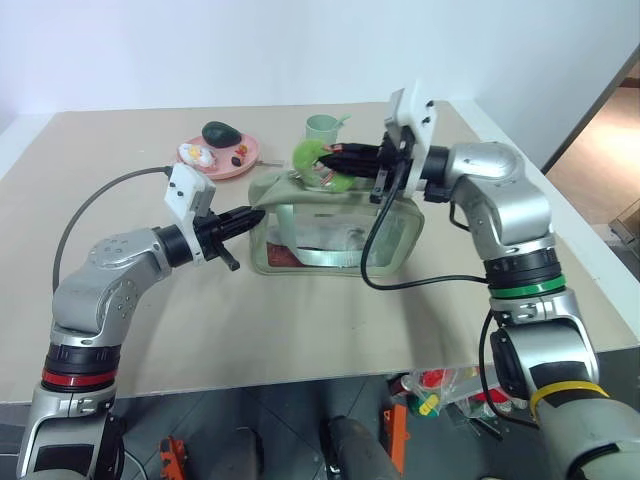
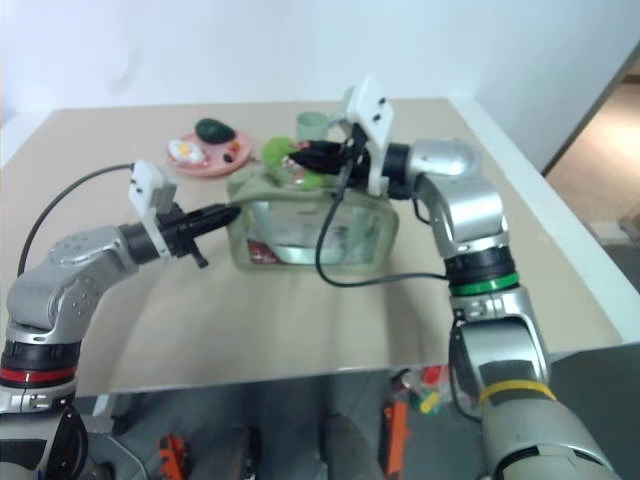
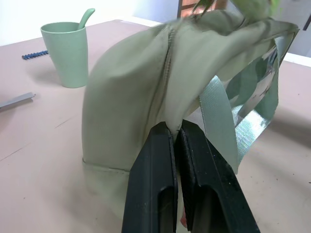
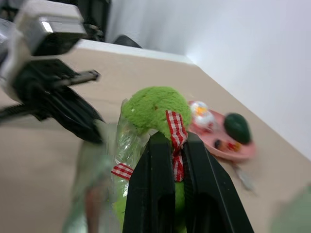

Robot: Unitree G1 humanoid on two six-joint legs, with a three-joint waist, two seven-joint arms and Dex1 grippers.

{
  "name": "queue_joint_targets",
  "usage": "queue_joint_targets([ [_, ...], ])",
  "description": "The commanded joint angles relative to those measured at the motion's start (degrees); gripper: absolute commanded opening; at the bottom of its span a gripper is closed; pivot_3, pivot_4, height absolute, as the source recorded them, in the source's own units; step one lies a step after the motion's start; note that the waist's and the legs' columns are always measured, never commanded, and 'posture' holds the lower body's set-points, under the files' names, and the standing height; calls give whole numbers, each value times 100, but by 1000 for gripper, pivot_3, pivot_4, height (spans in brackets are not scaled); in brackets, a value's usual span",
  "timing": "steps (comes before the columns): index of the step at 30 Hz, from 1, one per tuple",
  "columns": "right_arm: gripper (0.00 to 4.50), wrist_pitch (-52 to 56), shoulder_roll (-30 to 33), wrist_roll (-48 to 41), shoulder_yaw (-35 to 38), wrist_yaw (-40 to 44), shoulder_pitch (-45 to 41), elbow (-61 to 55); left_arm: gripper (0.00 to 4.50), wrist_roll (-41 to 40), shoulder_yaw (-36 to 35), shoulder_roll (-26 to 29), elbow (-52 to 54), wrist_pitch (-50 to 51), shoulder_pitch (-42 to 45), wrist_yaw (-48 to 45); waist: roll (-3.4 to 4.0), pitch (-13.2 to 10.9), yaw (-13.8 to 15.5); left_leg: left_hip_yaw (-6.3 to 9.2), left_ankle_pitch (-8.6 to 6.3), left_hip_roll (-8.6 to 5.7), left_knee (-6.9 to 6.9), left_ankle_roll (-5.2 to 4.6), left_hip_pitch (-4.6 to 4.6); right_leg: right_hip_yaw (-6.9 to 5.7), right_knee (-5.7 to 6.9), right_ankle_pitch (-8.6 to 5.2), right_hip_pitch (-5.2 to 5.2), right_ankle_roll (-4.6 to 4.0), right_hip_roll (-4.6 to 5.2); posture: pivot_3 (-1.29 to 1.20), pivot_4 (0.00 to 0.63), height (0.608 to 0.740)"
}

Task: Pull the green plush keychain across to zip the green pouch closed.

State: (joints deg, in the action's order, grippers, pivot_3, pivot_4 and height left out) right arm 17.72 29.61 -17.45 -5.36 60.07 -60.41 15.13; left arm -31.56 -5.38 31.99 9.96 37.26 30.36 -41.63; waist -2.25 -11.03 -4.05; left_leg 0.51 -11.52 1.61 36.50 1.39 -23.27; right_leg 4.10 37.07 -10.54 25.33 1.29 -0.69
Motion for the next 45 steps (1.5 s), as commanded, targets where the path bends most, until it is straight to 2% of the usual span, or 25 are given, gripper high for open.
queue_joint_targets([
  [1, 61, -212, 525, 23, 532, 31, -266, 131, 0, 25, -43, 6, 77, -53, 29, 44, 0, 0, 14, 1, 0, 0, 0, 0, -1, -2, 0, -1, 0, 0, 0, 0, 150, 740],
  [10, 61, -422, 1561, 301, 813, 27, 164, 444, 0, 44, -22, 27, 34, -69, 85, 12, 0, -1, 8, -1, -2, 0, -4, -3, 1, 1, -3, -4, 0, 1, -1, 0, 150, 740],
  [15, 61, -491, 2168, 650, 949, -307, 788, 699, 0, 40, -9, 28, 160, -26, 151, 78, -2, -1, 9, -8, -2, -3, -4, -3, 0, 7, -6, -5, 0, 2, 2, 0, 150, 740],
  [19, 61, -168, 2068, 776, 945, -884, 1770, 80, 0, 149, 91, 2, 198, -93, 231, 182, -1, -2, 1, -10, -2, -3, -5, -3, 5, 12, -3, -4, -1, 3, 1, 0, 150, 740],
  [25, 61, -107, 1629, 1330, 440, -1668, 2546, -530, 0, 197, 166, -89, 263, -73, 364, 316, -2, -1, -10, -13, 1, -1, 2, 0, 17, 16, 2, 0, -6, 8, -3, 0, 150, 740],
  [31, 61, -320, 1067, 1549, 272, -1998, 2459, -323, 0, 259, 226, -170, 224, -94, 398, 367, -5, 1, -24, -19, 9, -6, 8, 0, 19, 27, 2, 0, -9, 0, -3, 0, 150, 740],
  [39, 61, -486, 1094, 1395, 632, -2013, 2164, -17, 0, 324, 216, -87, 261, -100, 346, 385, -6, 1, -24, -22, 9, -7, 7, 0, 17, 32, 0, 7, -9, 12, -3, 0, 150, 740],
  [42, 61, -275, 1156, 1079, 857, -1784, 2116, -151, 0, 248, 111, -89, 230, -84, 381, 363, -6, 1, -23, -21, 9, -7, 4, -1, 16, 32, 0, 8, -8, 15, -3, 0, 150, 740],
  [45, 981, 98, 1242, 541, 1177, -1426, 2062, -488, 986, 219, 45, -6, 155, -74, 461, 284, -7, 0, -23, -21, 9, -7, 4, -1, 15, 32, -1, 8, -8, 15, -3, 0, 150, 740],
])
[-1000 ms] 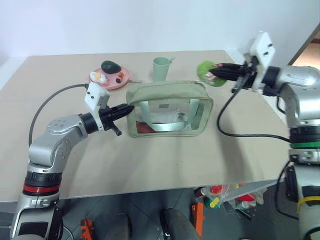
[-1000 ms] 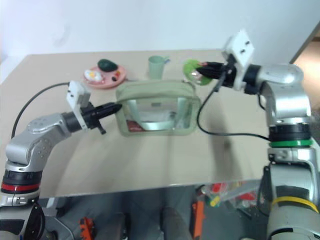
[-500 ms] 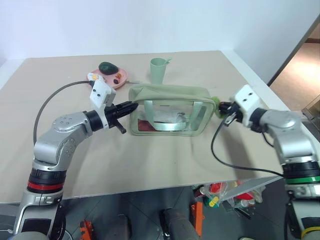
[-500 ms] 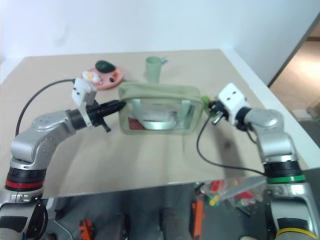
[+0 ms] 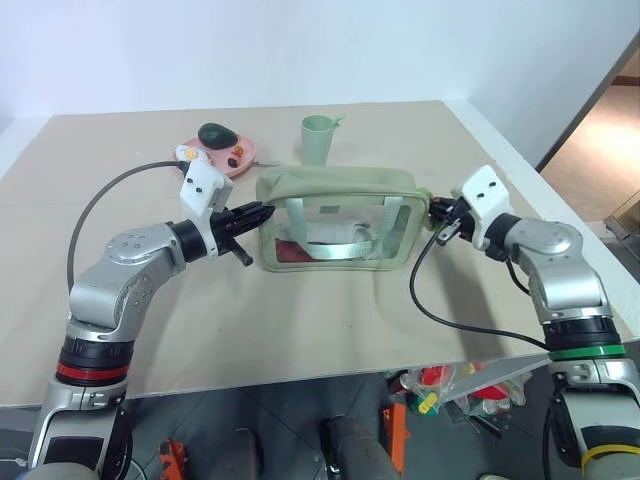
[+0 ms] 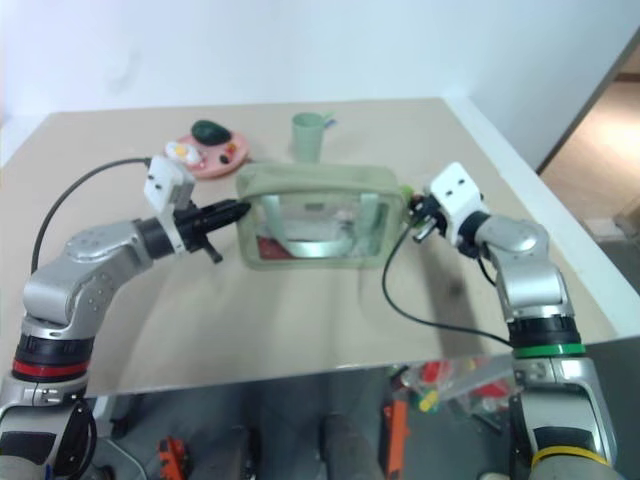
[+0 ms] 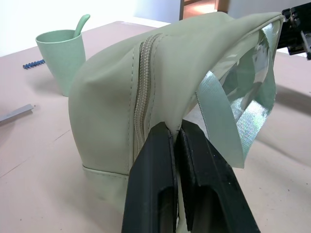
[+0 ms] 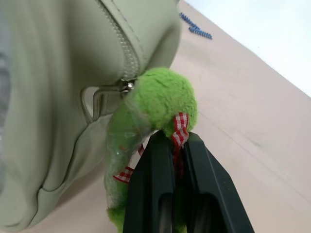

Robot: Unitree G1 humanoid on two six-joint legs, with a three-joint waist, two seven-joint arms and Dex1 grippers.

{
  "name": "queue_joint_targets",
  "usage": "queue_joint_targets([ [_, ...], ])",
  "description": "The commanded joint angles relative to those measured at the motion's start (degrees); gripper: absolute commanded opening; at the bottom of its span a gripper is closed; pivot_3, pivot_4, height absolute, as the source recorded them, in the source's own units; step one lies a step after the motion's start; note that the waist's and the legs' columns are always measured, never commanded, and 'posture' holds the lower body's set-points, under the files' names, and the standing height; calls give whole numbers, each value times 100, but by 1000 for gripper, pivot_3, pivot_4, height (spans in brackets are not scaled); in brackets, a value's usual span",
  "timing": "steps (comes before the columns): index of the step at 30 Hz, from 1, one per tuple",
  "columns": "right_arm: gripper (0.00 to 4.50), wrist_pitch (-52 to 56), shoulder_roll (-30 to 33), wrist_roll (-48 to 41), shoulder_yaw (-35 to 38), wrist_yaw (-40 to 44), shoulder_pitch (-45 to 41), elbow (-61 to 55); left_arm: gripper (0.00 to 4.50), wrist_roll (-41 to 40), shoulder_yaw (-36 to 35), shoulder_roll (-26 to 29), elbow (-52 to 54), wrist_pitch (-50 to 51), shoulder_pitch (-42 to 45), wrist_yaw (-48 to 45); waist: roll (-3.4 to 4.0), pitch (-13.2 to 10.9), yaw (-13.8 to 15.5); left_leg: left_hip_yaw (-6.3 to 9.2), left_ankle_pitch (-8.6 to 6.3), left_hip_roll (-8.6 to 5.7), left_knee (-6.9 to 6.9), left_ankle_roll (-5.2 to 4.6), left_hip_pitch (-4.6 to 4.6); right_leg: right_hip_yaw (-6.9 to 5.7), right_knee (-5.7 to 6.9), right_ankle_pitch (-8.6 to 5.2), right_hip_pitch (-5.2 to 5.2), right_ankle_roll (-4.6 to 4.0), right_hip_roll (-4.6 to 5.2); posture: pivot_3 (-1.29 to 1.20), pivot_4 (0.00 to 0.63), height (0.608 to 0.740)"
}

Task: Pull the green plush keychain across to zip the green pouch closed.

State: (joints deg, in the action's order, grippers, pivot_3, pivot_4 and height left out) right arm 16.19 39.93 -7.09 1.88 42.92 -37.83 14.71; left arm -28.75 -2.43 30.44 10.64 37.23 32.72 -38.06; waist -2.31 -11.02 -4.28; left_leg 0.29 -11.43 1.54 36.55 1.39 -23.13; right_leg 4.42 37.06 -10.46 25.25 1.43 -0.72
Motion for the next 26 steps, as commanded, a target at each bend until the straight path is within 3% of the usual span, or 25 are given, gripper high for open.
queue_joint_targets([
  [1, 1372, 314, 246, -627, 530, 384, -197, -554, 1367, -94, -262, 173, 77, -45, 250, -111, 0, -1, 0, 1, 0, 0, 0, 0, -2, 0, 0, 0, 1, 0, 0, 0, 150, 740],
  [10, 4426, 1096, 512, -1885, 1382, 890, 10, -1326, 4305, -161, -339, 417, -110, -75, 446, -434, 0, -1, -1, 4, -1, 0, -2, -2, -3, -5, -2, -2, 1, -2, -1, 0, 150, 740],
  [15, 4473, 1709, 714, -2593, 1858, 959, 119, -1702, 4407, -476, -649, 588, -36, 147, 521, -525, 0, -2, 1, 3, -1, 0, -1, -2, -6, -3, -2, -3, 3, -4, 0, 0, 150, 740],
  [18, 4473, 1991, 993, -2804, 1832, 1262, 724, -2345, 4407, -535, -860, 760, 157, 219, 332, -457, -1, -1, 7, 6, -3, 0, -5, -5, -7, -6, -2, -6, 4, -2, 0, 0, 150, 740],
  [26, 4473, 1744, 640, -2690, 2076, 608, 2435, -3506, 4407, -139, -1362, 691, 1009, 132, -1188, 565, -2, 1, 19, 8, -22, 7, -8, -30, -7, -12, 2, -21, 7, -1, 0, 0, 150, 740],
])
